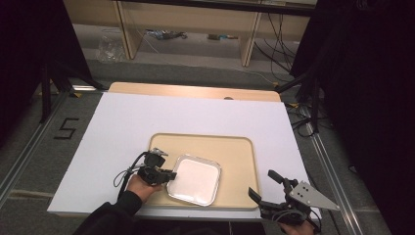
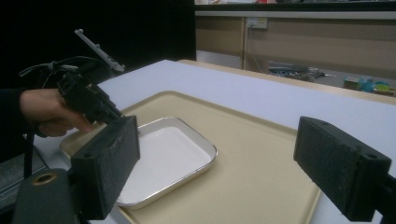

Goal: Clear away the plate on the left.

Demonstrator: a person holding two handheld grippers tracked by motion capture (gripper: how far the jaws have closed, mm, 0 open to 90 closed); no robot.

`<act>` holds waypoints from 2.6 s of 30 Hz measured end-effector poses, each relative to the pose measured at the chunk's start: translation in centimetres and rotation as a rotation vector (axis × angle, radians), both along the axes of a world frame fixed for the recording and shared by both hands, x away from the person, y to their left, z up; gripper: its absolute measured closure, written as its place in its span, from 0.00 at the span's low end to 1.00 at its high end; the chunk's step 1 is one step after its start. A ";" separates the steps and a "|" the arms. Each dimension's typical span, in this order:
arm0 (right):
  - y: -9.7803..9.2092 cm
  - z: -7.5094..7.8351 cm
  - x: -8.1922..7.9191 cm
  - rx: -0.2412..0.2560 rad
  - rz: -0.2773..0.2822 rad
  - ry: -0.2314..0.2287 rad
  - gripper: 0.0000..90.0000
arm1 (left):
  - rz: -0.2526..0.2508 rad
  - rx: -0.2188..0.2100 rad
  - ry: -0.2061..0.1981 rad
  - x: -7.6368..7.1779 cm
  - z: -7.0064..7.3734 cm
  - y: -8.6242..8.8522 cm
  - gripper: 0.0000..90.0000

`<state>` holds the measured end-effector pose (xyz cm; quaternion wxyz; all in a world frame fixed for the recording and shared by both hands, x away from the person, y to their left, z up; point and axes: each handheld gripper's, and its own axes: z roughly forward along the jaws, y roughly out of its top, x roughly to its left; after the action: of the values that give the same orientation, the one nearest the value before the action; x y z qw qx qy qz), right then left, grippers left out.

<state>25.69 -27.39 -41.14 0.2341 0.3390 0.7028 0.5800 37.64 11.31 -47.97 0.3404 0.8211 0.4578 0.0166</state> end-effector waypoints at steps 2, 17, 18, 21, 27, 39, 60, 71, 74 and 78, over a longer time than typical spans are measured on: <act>-0.1 0.1 0.0 -0.014 0.007 0.009 0.17 | 0.009 -0.001 -0.003 -0.5 0.0 0.0 0.86; 0.0 0.0 0.0 0.001 0.005 -0.001 0.17 | -0.052 -0.002 0.044 -3.1 0.2 -0.1 0.81; 0.0 0.0 0.0 0.001 0.005 -0.001 0.17 | -0.052 -0.002 0.044 -3.1 0.2 -0.1 0.80; 0.0 0.0 -0.1 -0.012 -0.006 -0.001 0.17 | -0.051 -0.017 0.047 -3.5 0.2 -0.3 0.79; 0.0 0.0 0.0 0.002 0.004 -0.002 0.17 | -0.064 -0.012 0.056 -3.7 0.2 -0.3 0.78; -0.1 0.1 -0.1 -0.026 0.002 0.010 0.17 | -0.063 -0.031 0.067 -3.9 0.2 -1.3 0.76; 0.0 0.0 -0.1 -0.010 -0.004 -0.001 0.17 | -0.108 -0.036 0.060 -3.8 0.2 -1.5 0.71; 0.0 0.0 0.0 -0.006 -0.002 0.002 0.17 | -0.072 -0.066 0.033 -3.6 1.1 -0.6 0.56; -0.1 0.1 -0.1 -0.023 0.000 0.011 0.17 | -0.067 -0.083 -0.001 -3.6 1.6 -0.2 0.52; -0.1 0.1 -0.1 -0.025 0.003 0.011 0.17 | -0.054 -0.091 -0.036 -3.6 1.9 0.0 0.42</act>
<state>25.61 -27.52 -41.04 0.2337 0.3381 0.7118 0.5696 34.02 11.31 -46.06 0.3857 0.8165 0.4296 0.0012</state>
